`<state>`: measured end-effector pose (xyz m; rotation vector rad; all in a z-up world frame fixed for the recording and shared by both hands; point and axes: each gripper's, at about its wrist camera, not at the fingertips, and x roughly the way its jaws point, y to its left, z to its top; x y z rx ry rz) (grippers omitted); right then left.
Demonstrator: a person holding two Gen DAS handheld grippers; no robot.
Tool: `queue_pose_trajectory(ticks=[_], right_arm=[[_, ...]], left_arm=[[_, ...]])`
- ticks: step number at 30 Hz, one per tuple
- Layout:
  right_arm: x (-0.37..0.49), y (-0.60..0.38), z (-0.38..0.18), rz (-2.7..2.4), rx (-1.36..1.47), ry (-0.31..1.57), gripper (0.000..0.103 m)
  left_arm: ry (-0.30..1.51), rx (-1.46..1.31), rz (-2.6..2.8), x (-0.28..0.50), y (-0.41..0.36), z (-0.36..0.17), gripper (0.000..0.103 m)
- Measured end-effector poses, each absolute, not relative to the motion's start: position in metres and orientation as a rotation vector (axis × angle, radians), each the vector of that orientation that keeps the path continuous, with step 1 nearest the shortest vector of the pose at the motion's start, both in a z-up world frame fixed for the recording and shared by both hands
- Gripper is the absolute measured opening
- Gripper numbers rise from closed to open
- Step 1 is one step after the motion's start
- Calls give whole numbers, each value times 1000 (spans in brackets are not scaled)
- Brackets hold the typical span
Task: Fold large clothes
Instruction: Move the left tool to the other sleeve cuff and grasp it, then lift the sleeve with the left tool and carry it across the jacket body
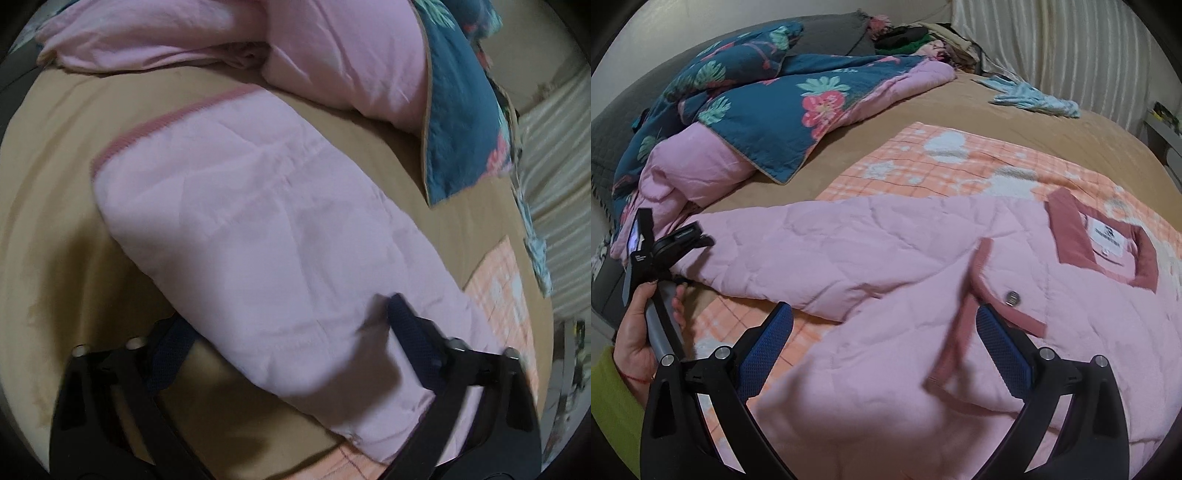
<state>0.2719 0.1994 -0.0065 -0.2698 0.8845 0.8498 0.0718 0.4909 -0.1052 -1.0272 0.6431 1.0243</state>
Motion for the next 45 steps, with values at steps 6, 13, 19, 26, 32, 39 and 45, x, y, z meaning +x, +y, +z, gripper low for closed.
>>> queue_pose_trajectory(ticks=[6,13,19,26,32,39,45], right_arm=[[281,161,-2,800,-193,886,99],[279,115,14,719,-159,842,99],[269,71,33,655,-149,808,99],[253,28,57,609,-157,752,99],[240,0,69,587,-137,719,99],[226,-40,77,510,-98,680,99],[218,-74,80,473,-51,661,99]], left_arm=[[510,-1043,1002,55,496,-83,19],[358,-915,892,56,469,-16,11],[273,-819,781,60,434,36,10],[255,-710,663,84,380,89,10],[250,-589,577,108,329,133,9],[258,-502,491,131,281,160,9],[268,-446,415,147,242,168,9]])
